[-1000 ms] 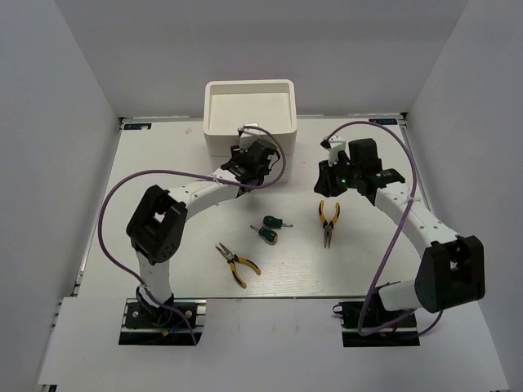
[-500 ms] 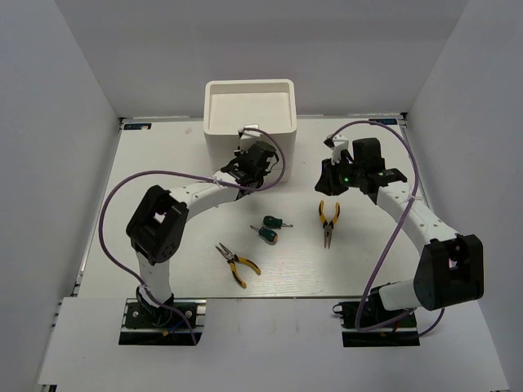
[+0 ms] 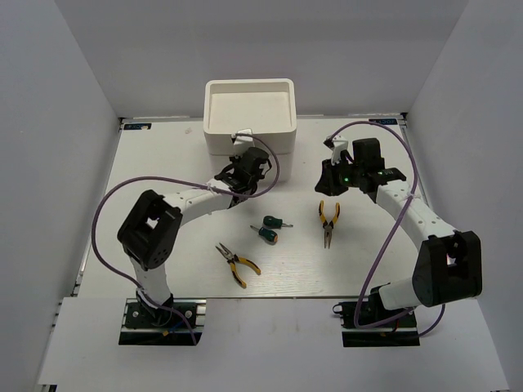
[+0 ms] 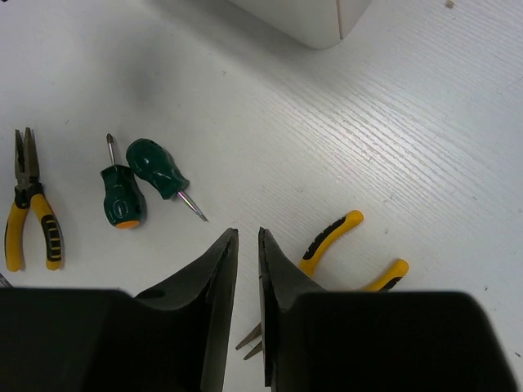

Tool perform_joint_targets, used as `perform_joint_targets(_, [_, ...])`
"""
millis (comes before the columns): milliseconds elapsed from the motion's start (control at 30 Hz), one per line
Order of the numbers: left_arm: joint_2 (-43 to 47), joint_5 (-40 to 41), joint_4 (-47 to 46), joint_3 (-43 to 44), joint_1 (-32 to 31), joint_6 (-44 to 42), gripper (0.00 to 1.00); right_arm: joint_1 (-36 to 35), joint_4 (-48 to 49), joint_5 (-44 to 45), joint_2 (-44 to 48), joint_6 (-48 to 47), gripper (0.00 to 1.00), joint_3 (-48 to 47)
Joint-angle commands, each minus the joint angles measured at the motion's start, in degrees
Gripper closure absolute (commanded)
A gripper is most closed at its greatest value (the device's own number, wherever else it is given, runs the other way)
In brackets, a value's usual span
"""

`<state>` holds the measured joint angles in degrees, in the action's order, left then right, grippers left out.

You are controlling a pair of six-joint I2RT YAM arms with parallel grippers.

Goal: Sort the tools into containers

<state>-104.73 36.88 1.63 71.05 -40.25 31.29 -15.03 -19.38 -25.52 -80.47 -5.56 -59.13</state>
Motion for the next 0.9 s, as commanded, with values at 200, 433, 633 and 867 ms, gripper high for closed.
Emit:
perform_joint_targets(200, [9.6, -6.6, 2.8, -10.4, -1.1, 0.3, 1.0, 0.2, 1.9, -2.4, -0.2, -2.3, 0.76, -0.8])
perform_joint_targets(433, [12.5, -10.6, 4.0, -15.3, -3.4, 0.3, 1.0, 0.0, 1.6, -3.6, -1.1, -2.8, 0.76, -1.9])
perform_joint_targets(633, [13.8, -8.3, 4.0, -16.6, -4.6, 1.4, 1.0, 0.0, 1.4, -3.8, -1.4, -2.9, 0.74, -2.3])
perform_joint_targets(867, [10.2, -4.4, 8.2, -9.0, -3.4, 0.8, 0.58, -0.1, 1.4, -4.4, -1.6, -3.0, 0.63, -2.2])
